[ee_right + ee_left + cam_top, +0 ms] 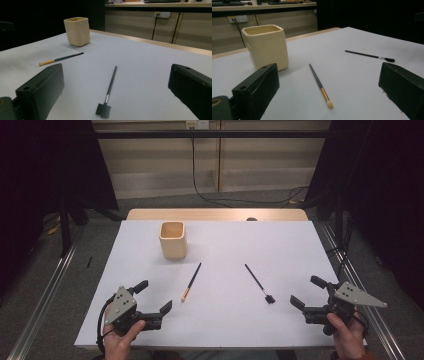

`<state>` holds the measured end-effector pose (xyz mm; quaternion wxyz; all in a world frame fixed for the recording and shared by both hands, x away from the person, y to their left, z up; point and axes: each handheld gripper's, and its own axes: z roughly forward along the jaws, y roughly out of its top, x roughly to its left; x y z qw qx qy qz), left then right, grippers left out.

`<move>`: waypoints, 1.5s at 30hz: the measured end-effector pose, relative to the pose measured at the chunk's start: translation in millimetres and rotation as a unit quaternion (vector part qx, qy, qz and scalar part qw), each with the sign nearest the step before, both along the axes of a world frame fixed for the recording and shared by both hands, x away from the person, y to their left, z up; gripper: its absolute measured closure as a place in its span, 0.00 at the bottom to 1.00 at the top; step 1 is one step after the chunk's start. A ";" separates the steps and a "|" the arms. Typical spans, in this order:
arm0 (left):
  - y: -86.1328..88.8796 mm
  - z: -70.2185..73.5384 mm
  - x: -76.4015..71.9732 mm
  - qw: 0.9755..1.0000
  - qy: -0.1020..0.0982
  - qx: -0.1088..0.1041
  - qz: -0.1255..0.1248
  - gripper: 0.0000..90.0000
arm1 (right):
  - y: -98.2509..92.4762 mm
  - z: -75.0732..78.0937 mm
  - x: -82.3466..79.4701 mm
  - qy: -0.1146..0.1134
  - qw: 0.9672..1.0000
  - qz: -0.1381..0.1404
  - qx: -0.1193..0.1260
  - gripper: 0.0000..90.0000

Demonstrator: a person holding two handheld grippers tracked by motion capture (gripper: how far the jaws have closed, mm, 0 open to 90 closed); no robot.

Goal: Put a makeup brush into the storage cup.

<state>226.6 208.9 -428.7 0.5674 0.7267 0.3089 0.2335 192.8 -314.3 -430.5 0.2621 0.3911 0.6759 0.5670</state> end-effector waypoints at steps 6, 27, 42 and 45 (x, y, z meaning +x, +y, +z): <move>-2.8 6.1 6.9 1.000 0.004 0.002 -0.001 0.03 | -1.8 0.4 -0.9 -0.003 1.000 -0.004 0.006 0.00; -29.0 26.1 32.8 1.000 -0.006 0.009 -0.022 0.03 | -0.5 -0.1 -0.9 -0.002 1.000 0.000 0.007 0.00; -49.7 34.1 53.5 0.999 0.011 0.027 -0.034 0.02 | 0.4 -0.6 -1.2 0.000 1.000 0.005 0.013 0.00; -51.9 32.7 57.2 0.999 0.016 0.029 -0.039 0.02 | 0.0 -0.6 -1.7 0.001 1.000 0.004 0.015 0.00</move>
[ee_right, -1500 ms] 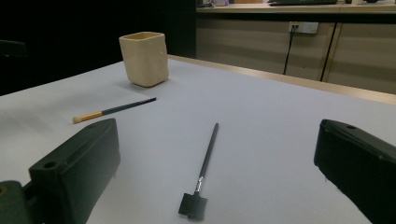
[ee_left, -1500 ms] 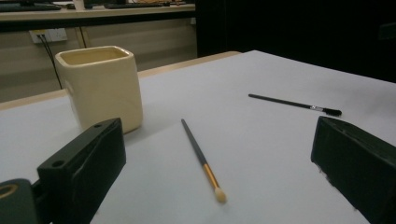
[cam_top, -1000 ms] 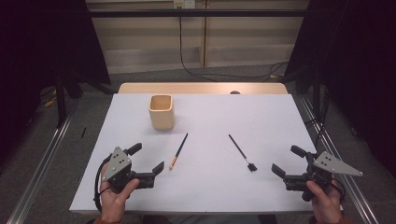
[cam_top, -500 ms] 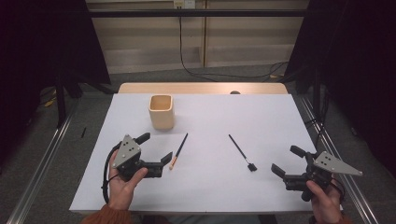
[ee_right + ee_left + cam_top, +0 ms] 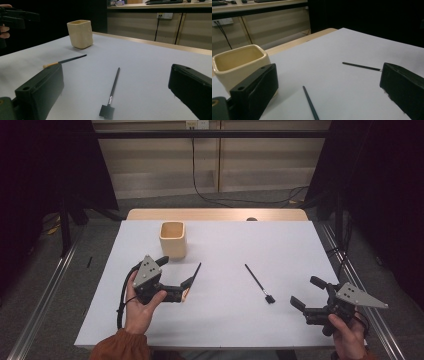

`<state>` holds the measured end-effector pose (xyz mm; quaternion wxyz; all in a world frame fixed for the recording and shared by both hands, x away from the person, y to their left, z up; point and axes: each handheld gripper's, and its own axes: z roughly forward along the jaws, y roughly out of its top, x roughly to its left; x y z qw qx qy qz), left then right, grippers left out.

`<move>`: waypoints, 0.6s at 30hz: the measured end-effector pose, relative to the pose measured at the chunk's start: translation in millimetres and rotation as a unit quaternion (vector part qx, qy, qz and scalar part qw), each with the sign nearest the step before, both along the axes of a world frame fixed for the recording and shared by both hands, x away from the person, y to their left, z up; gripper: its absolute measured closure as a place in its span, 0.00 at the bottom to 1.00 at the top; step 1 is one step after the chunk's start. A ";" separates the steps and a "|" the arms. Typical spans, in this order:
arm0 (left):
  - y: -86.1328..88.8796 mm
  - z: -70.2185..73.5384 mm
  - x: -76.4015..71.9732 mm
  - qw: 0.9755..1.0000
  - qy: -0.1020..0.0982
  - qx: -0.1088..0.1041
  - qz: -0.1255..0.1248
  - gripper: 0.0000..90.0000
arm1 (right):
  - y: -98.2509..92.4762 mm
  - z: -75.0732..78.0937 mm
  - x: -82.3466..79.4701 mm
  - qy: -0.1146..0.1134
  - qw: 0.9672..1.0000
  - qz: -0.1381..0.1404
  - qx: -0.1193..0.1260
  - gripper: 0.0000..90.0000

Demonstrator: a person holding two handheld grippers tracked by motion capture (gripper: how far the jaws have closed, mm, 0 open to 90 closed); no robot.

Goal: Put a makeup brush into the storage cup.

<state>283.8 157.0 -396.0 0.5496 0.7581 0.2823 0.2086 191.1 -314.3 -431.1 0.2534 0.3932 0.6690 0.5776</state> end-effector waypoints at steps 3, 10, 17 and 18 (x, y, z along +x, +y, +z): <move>-2.3 -0.7 4.7 1.000 0.006 0.011 -0.004 0.02 | 0.3 0.1 0.0 -0.001 1.000 0.001 0.000 0.00; -7.5 3.9 18.0 0.999 0.032 0.029 -0.011 0.03 | 0.6 -1.0 1.3 0.004 1.000 0.002 0.000 0.00; -11.8 8.1 29.9 0.995 0.062 0.068 -0.021 0.03 | 0.5 -1.3 1.4 0.005 1.000 0.001 -0.001 0.00; -12.0 8.5 31.5 0.995 0.069 0.073 -0.024 0.03 | 0.3 -1.2 1.4 0.005 1.000 0.000 -0.001 0.00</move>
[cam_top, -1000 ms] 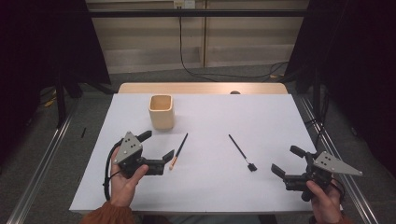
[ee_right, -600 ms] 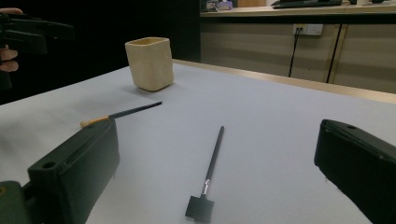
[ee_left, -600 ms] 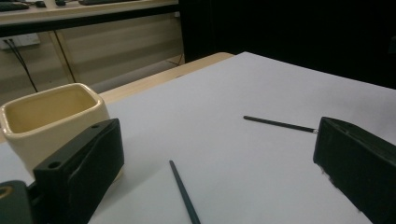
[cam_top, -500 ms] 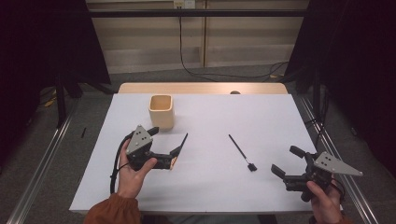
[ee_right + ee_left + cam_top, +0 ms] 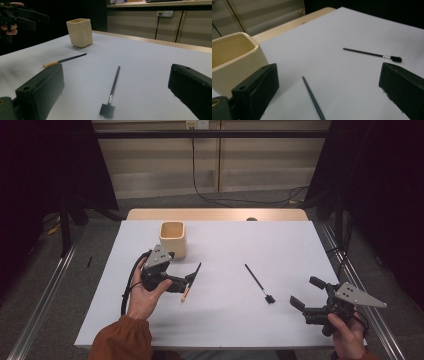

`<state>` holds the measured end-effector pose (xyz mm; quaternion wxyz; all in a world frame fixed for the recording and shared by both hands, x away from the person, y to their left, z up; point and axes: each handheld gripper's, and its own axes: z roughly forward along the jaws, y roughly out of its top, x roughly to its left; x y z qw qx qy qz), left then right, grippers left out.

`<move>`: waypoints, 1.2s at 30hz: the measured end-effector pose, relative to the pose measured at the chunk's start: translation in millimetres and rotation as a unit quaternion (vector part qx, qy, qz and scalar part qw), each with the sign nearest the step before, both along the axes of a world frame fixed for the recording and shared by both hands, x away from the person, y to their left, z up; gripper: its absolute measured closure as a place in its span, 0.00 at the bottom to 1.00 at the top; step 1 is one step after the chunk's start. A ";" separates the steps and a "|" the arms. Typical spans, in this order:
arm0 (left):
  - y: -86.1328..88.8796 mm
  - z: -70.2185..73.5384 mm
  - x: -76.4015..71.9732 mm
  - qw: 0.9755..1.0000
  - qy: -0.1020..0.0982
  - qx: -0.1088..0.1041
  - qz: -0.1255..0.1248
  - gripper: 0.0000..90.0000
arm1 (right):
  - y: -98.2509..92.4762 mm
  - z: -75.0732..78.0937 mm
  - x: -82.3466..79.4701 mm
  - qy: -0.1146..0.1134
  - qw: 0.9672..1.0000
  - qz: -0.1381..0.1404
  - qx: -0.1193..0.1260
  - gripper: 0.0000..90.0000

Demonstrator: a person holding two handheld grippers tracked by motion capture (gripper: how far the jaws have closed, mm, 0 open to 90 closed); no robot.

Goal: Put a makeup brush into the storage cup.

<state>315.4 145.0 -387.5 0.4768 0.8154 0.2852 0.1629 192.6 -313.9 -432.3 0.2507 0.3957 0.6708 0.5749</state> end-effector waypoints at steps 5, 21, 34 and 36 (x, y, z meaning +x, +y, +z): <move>-2.9 2.1 7.9 0.999 0.025 0.031 -0.002 0.03 | 0.0 -0.1 1.0 -0.001 1.000 0.001 -0.003 0.00; -13.3 -8.8 25.2 0.981 0.145 0.130 0.016 0.04 | -0.4 -0.2 0.8 0.003 1.000 0.001 -0.002 0.00; -31.5 -11.4 39.4 0.956 0.216 0.200 0.011 0.11 | -0.7 -0.2 0.7 0.005 1.000 0.002 -0.001 0.00; -36.3 -12.3 41.9 0.950 0.231 0.208 0.016 0.12 | -0.2 -0.2 1.0 0.005 1.000 0.003 -0.001 0.00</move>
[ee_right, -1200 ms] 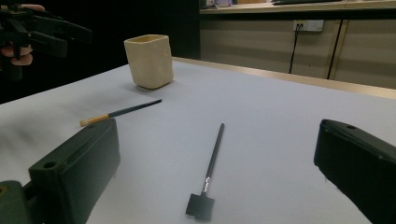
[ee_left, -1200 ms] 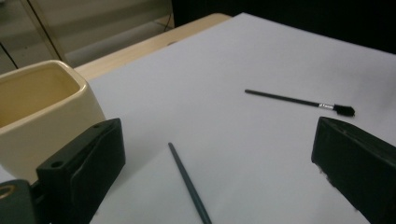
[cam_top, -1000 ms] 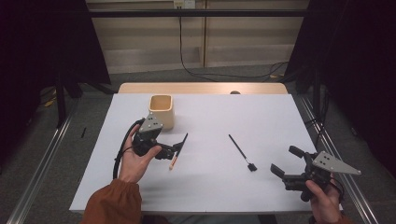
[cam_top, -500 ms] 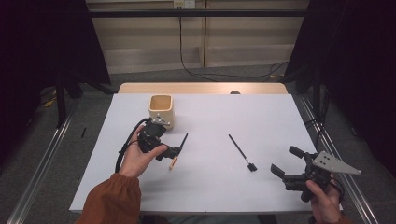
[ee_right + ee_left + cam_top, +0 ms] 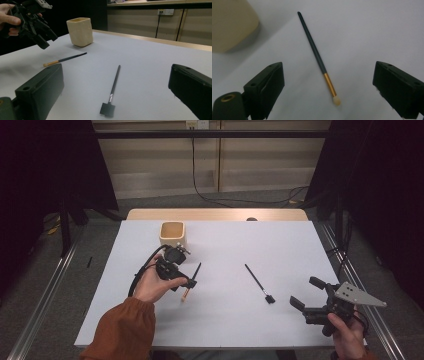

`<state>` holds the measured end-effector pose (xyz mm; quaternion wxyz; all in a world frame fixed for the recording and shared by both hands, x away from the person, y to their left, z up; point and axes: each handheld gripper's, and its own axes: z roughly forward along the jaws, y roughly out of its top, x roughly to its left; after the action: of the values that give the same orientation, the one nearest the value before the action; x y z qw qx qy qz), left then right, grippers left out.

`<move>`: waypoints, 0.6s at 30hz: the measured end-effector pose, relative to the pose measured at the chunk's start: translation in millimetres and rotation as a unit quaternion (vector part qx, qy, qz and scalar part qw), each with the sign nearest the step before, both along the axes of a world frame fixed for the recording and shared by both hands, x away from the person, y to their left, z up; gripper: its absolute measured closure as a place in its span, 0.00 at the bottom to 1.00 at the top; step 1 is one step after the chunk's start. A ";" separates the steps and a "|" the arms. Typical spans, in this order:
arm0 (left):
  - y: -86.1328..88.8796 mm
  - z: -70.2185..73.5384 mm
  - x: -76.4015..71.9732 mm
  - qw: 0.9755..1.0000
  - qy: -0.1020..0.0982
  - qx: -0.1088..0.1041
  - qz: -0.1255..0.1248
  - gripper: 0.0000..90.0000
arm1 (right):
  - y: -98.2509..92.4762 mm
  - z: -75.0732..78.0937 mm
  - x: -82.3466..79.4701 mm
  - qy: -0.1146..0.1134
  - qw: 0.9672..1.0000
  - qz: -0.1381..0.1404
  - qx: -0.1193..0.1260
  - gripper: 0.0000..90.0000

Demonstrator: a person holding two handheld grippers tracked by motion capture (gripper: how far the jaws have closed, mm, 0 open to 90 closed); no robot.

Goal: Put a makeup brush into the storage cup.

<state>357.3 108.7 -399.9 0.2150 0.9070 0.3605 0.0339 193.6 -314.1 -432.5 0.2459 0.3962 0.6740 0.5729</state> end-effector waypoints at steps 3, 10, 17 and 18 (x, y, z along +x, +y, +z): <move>-5.9 -2.0 3.8 1.000 0.022 0.018 -0.006 0.16 | -0.2 -0.1 0.0 0.002 1.000 0.001 0.000 0.00; -12.5 -13.0 10.9 0.996 0.065 0.060 0.000 0.13 | -0.9 -0.2 -0.1 0.005 1.000 -0.002 0.000 0.00; -16.7 -21.8 14.5 0.992 0.096 0.087 0.000 0.12 | -0.2 -0.3 -0.3 0.005 1.000 -0.001 0.000 0.00; -17.3 -22.4 14.9 0.992 0.094 0.088 0.000 0.12 | -0.3 -0.3 -0.3 0.006 1.000 -0.001 0.000 0.00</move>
<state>372.2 91.5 -422.3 0.1000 0.9215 0.3747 -0.0199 193.2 -314.4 -432.9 0.2424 0.3999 0.6752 0.5705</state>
